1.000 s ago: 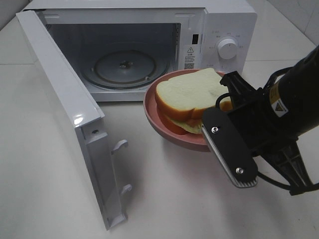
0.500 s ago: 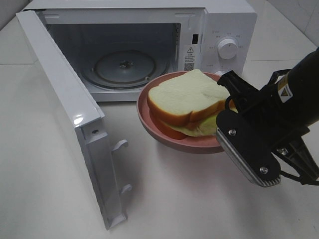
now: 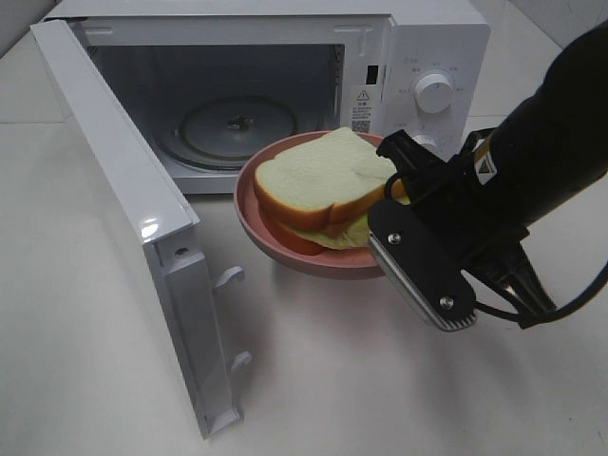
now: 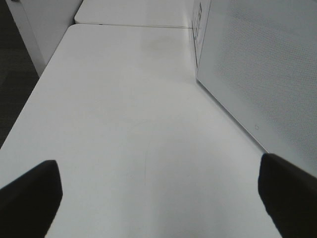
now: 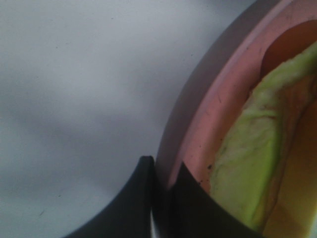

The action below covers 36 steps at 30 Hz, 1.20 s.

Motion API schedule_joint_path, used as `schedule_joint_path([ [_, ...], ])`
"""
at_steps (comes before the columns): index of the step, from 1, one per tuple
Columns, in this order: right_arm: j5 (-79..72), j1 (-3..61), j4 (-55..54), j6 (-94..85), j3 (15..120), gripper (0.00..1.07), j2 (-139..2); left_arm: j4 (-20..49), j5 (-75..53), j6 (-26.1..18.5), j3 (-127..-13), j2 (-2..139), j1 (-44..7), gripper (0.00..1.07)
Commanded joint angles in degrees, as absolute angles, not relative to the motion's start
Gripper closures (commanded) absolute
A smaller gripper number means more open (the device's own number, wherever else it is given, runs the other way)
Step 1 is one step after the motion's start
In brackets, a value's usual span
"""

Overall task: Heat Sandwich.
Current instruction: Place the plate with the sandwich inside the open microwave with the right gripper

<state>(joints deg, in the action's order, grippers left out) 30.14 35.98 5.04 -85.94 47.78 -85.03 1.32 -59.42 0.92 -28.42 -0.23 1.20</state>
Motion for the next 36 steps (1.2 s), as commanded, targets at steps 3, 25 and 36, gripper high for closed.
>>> schedule_joint_path([
  [3, 27.50, 36.78, 4.35, -87.26, 50.94, 1.07, -87.26, 1.43, -59.30, 0.97, -28.36, -1.38, 1.32, 0.05],
  [25, 24.52, 36.78, 2.18, -88.06, 61.31, 1.07, -96.77, 1.43, -59.30, 0.97, -28.36, -1.38, 1.32, 0.05],
  [36, 24.92, 36.78, 1.78, -87.61, 66.18, 1.07, -101.47, 1.43, -59.30, 0.97, -28.36, -1.38, 1.32, 0.05],
])
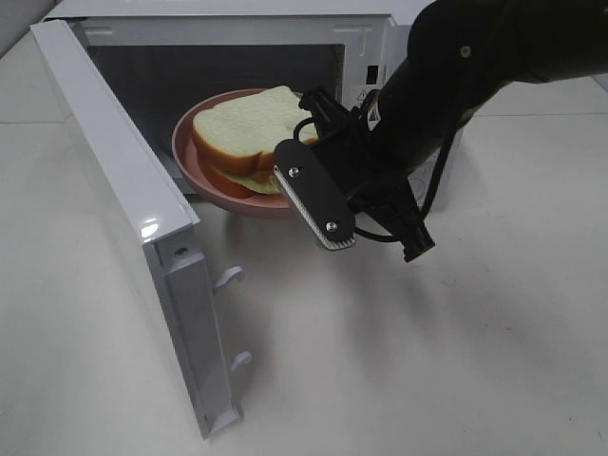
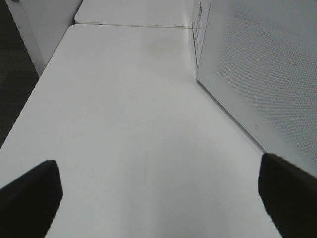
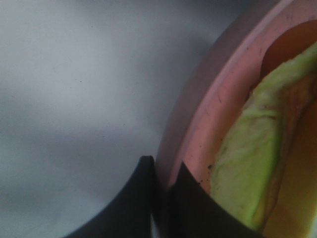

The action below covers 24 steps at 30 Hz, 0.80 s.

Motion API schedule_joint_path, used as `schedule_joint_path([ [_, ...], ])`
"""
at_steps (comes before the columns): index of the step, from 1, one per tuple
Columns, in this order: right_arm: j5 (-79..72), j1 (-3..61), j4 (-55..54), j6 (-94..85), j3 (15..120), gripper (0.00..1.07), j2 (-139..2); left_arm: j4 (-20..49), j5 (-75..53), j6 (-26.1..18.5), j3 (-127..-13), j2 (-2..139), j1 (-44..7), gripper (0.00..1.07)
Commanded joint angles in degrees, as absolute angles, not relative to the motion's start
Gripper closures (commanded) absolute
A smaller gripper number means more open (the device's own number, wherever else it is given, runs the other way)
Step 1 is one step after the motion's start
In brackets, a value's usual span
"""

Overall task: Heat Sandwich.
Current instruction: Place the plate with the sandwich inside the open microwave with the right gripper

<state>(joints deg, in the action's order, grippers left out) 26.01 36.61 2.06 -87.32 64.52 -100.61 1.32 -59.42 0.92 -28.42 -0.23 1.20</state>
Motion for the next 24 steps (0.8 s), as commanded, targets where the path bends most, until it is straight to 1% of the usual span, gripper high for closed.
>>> schedule_joint_path([
  [1, 25.10, 36.78, 1.78, -87.26, 66.75, 1.07, -102.04, 1.43, -59.30, 0.97, -28.36, -1.38, 1.32, 0.05],
  [19, 30.71, 36.78, 3.04, -80.84, 80.16, 1.06, -113.27, 1.43, -59.30, 0.97, -28.36, -1.38, 1.32, 0.05],
  [24, 31.23, 36.78, 5.73, -75.97, 84.51, 1.05, -115.68, 1.43, -59.30, 0.97, -28.36, -1.38, 1.32, 0.05],
])
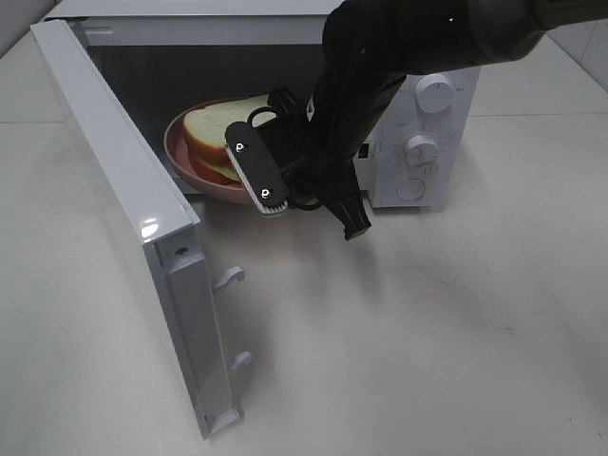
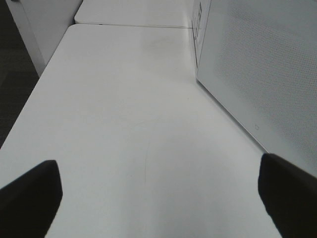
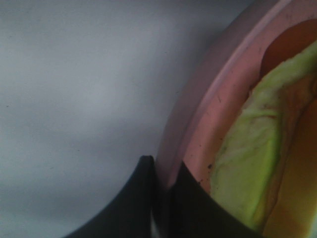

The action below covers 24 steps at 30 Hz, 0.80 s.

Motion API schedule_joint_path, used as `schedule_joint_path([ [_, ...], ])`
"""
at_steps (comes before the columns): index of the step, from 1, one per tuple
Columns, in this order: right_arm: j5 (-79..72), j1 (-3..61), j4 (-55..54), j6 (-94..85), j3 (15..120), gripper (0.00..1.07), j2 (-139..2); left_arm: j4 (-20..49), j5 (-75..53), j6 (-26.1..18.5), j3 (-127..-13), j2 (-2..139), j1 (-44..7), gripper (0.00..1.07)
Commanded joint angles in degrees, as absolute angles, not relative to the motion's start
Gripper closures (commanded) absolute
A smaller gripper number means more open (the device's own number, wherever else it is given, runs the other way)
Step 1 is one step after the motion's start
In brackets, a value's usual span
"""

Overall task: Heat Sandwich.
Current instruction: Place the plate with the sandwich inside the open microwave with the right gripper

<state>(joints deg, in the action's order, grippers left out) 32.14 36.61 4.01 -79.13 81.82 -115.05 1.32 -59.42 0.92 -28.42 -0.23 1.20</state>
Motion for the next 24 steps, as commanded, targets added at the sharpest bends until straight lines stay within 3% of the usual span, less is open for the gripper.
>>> schedule_joint_path([
  [1, 31.63, 36.78, 5.79, -75.06, 86.23, 1.05, -116.77, 1.43, -59.30, 0.97, -28.36, -1.38, 1.32, 0.05],
  [24, 31.97, 36.44, 7.45, -72.77, 97.40, 1.05, -125.36, 1.43, -59.30, 0.97, -28.36, -1.38, 1.32, 0.05],
])
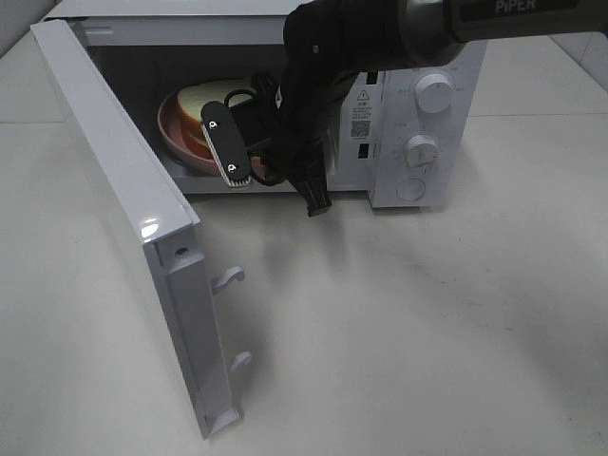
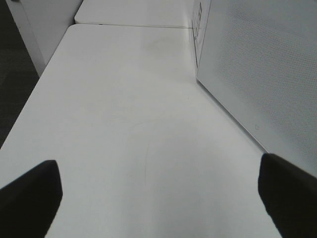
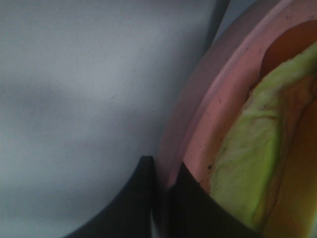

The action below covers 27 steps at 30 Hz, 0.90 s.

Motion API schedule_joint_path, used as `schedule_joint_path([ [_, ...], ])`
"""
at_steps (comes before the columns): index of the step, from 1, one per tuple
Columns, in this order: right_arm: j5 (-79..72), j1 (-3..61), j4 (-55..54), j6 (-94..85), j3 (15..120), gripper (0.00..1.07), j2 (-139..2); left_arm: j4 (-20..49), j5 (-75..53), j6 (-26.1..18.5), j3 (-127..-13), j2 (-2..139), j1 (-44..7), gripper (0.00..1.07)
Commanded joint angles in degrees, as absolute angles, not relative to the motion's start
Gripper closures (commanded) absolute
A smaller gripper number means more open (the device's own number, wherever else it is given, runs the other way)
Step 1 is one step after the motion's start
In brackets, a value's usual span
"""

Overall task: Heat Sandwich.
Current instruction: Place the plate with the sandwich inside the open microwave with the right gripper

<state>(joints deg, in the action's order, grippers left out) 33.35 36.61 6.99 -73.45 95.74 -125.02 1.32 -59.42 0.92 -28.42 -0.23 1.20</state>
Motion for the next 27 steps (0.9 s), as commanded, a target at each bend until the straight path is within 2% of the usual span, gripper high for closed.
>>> schedule_joint_path([
  [1, 31.97, 36.10, 7.45, -72.48, 97.86, 1.05, -125.65, 1.43, -59.30, 0.97, -28.36, -1.38, 1.32, 0.05],
  [21, 31.00, 35.29, 8.71, -71.16, 103.02, 1.02, -131.44, 1.43, -59.30, 0.97, -28.36, -1.38, 1.32, 0.05],
  [27, 30.71, 35.29, 8.77, -66.92, 104.68, 0.94, -132.30, 1.43, -59.30, 0.97, -28.36, -1.38, 1.32, 0.05],
])
